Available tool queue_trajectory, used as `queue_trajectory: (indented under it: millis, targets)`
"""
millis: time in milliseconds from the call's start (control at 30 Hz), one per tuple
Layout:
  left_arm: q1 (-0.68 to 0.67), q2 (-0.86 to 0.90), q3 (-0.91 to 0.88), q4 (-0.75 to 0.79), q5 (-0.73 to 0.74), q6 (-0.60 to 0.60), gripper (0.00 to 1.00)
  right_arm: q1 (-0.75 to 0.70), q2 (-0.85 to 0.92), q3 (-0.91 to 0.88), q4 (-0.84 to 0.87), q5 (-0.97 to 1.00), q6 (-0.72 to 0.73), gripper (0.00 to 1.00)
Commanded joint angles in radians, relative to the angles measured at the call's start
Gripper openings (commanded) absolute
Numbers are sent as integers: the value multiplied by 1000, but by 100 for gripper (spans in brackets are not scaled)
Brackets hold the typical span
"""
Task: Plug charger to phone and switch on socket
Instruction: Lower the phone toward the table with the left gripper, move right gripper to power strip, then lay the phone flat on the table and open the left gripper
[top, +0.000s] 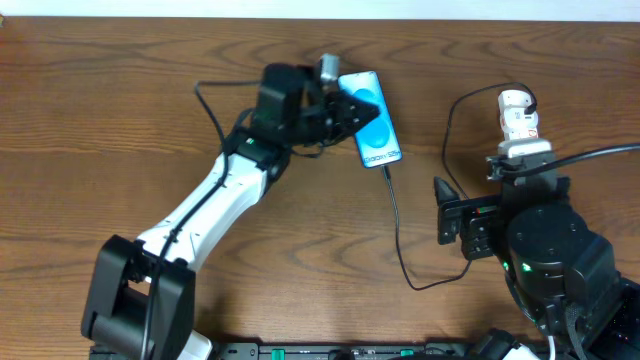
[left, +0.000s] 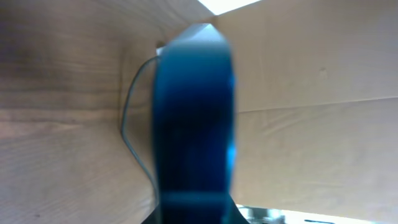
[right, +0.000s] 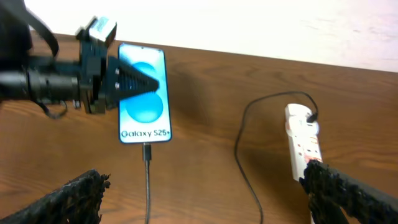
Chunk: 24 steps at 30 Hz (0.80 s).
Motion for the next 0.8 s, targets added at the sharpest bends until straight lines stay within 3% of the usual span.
queue_trajectory:
  millis: [0, 133, 167, 333, 533, 767]
  targets:
    - [-43, 24, 154, -53, -75, 195, 7, -6, 3, 12, -10, 40, 0, 99]
    - [-58, 174, 294, -126, -3, 229, 7, -6, 2, 12, -16, 40, 10, 99]
    - [-57, 288, 407, -274, -3, 304, 7, -6, 2, 12, -39, 40, 29, 99]
    - [-55, 503, 644, -595, 11, 508, 7, -6, 2, 12, -58, 40, 42, 99]
    - [-14, 648, 654, -587, 228, 529, 7, -6, 4, 12, -58, 41, 41, 99]
    - [27, 715, 647, -588, 221, 398, 7, -6, 5, 10, -58, 63, 42, 99]
